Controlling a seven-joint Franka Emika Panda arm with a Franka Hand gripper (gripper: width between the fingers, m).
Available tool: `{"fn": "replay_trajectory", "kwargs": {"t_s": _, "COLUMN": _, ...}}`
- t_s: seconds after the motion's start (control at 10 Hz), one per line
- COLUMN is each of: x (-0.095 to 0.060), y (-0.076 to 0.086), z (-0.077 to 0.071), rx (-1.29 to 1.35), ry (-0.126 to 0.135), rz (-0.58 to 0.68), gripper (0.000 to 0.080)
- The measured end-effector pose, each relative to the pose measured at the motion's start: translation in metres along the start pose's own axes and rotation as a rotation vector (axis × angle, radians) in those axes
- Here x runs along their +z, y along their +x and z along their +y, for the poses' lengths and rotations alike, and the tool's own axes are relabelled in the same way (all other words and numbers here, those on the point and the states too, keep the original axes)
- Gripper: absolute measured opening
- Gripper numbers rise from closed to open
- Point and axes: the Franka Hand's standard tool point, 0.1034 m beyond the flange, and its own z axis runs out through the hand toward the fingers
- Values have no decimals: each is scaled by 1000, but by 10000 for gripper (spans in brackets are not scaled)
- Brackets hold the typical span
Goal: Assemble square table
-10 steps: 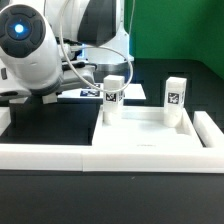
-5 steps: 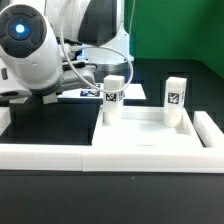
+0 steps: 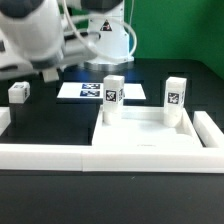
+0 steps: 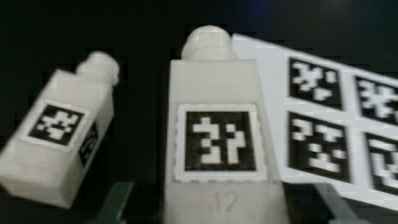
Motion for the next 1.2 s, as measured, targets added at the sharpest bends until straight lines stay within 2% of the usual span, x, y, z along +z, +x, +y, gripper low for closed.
{"fn": "replay_trajectory", "kwargs": {"t_s": 0.1, "x": -12, "y": -9, "z": -8, "rx": 2, "ry": -17, "rz": 27, "gripper": 291}}
{"fn": "replay_trajectory", "kwargs": {"t_s": 0.2, "x": -20, "y": -7, "z": -14, "rx": -8, "ry": -48, "rz": 109, "gripper": 291}}
{"fn": "replay_trajectory", "kwargs": {"t_s": 0.4, "x": -18, "y": -5, "z": -8, "rx": -12, "ry": -58, "rz": 241, "gripper": 291}}
{"fn": "replay_trajectory", "kwargs": {"t_s": 0.6, "x": -25, "y": -1, "z": -8, "rx": -14, "ry": -73, "rz": 367, "gripper": 291}}
{"fn": "replay_trajectory", "kwargs": {"t_s": 0.7, "x": -39, "y": 0, "z": -21, "rx": -6, "ry": -65, "rz": 411, "gripper": 291}}
{"fn": "replay_trajectory", "kwargs": {"t_s": 0.8, "x": -61, "y": 8, "z": -36, "rx": 6, "ry": -59, "rz": 476, "gripper": 291}}
{"fn": "replay_trajectory", "kwargs": {"t_s": 0.9, "x": -90, "y": 17, "z": -52, "rx": 36, "ry": -72, "rz": 547, "gripper": 291}}
{"fn": "replay_trajectory", "kwargs": {"t_s": 1.0, "x": -120, "y": 23, "z": -71, "rx": 39, "ry": -109, "rz": 623, "gripper": 291}}
{"fn": "replay_trajectory", "kwargs": {"t_s": 1.1, "x": -138, "y": 24, "z": -81, "rx": 13, "ry": -141, "rz": 678, "gripper": 291}}
{"fn": "replay_trajectory", "kwargs": {"t_s": 1.2, "x": -140, "y": 28, "z": -76, "rx": 4, "ry": -157, "rz": 772, "gripper": 291}}
